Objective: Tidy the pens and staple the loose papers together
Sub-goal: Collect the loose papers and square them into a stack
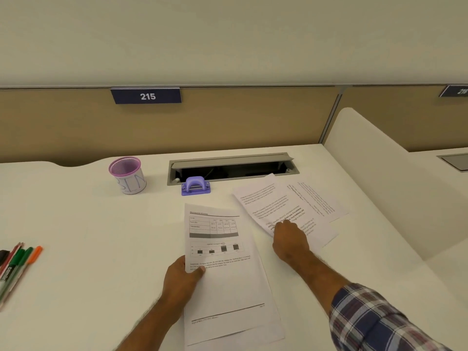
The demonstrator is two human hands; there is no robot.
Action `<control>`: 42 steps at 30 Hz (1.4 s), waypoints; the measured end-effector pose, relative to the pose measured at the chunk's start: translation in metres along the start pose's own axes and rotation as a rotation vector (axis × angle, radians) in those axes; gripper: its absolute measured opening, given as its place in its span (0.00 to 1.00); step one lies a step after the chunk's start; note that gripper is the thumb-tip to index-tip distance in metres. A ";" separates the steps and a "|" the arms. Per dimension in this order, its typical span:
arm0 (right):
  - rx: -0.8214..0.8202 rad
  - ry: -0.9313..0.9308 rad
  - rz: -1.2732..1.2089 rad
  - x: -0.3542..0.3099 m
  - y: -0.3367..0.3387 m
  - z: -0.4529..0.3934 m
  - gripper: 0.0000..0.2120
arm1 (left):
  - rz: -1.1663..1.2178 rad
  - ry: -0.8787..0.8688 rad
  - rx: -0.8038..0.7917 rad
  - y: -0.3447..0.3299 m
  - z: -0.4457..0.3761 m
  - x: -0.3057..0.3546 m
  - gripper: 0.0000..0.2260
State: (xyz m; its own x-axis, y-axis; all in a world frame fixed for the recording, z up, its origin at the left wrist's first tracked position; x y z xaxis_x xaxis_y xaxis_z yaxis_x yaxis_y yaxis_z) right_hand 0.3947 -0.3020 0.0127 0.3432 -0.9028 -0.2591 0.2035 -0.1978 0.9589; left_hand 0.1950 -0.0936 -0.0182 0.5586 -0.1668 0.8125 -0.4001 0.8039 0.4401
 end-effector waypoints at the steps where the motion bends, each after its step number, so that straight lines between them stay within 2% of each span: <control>1: 0.003 -0.007 -0.004 0.003 -0.001 0.003 0.12 | -0.003 0.002 -0.001 0.000 0.000 0.000 0.12; 8: 0.072 0.060 -0.085 0.035 -0.007 0.024 0.10 | -0.005 -0.002 -0.009 0.001 0.001 0.001 0.12; 10: 0.100 0.053 -0.174 0.044 -0.008 0.028 0.07 | 0.003 0.004 -0.017 0.001 0.001 0.001 0.12; 13: 0.111 0.041 -0.439 0.052 -0.005 0.034 0.06 | 0.006 0.012 -0.032 0.001 0.000 0.002 0.12; 16: 0.014 0.142 -0.727 0.045 0.003 0.043 0.09 | 0.024 0.020 -0.051 0.002 0.000 0.002 0.12; 18: -0.099 0.232 -0.802 0.036 0.010 0.053 0.12 | 0.046 0.030 -0.086 0.003 -0.002 0.001 0.10; 21: -0.246 0.301 -0.736 0.026 0.011 0.064 0.16 | 0.068 0.009 -0.192 0.006 -0.001 0.007 0.08; 24: -0.333 0.352 -0.561 0.020 0.006 0.075 0.13 | 0.145 -0.002 -0.323 0.009 0.003 0.016 0.11; 26: -0.364 0.390 -0.468 0.016 0.005 0.080 0.12 | 0.188 0.049 -0.356 0.009 0.004 0.018 0.15; 29: -0.425 0.413 -0.351 0.008 0.004 0.088 0.14 | 0.131 0.080 -0.340 0.006 0.005 0.021 0.16; 33: -0.485 0.434 -0.289 -0.004 0.006 0.093 0.16 | 0.008 0.101 -0.167 0.002 0.007 0.022 0.09; 36: -0.475 0.403 -0.350 -0.013 0.012 0.091 0.13 | -0.043 0.102 -0.090 -0.001 0.008 0.025 0.07; 38: -0.402 0.410 -0.393 -0.021 0.015 0.081 0.13 | -0.060 0.105 -0.090 -0.002 0.009 0.026 0.07; 42: -0.270 0.399 -0.469 -0.042 0.015 0.054 0.28 | -0.095 0.079 -0.159 0.001 0.009 0.023 0.07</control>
State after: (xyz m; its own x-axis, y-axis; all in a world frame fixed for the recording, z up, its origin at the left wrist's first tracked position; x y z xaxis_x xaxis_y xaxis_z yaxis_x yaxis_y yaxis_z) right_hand 0.3339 -0.2876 0.0447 0.4645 -0.5240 -0.7139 0.6184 -0.3852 0.6850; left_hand 0.2009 -0.1021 0.0039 0.6463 -0.2055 0.7349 -0.2264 0.8680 0.4419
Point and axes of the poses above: each hand's wrist, its own z-axis away from the middle knuckle, its own y-axis out of the back of the hand, x = y × z, the point moved 3 cm from there along -z, towards the middle knuckle, and after that the axes turned 15 degrees about -z, right-handed, at the moved point
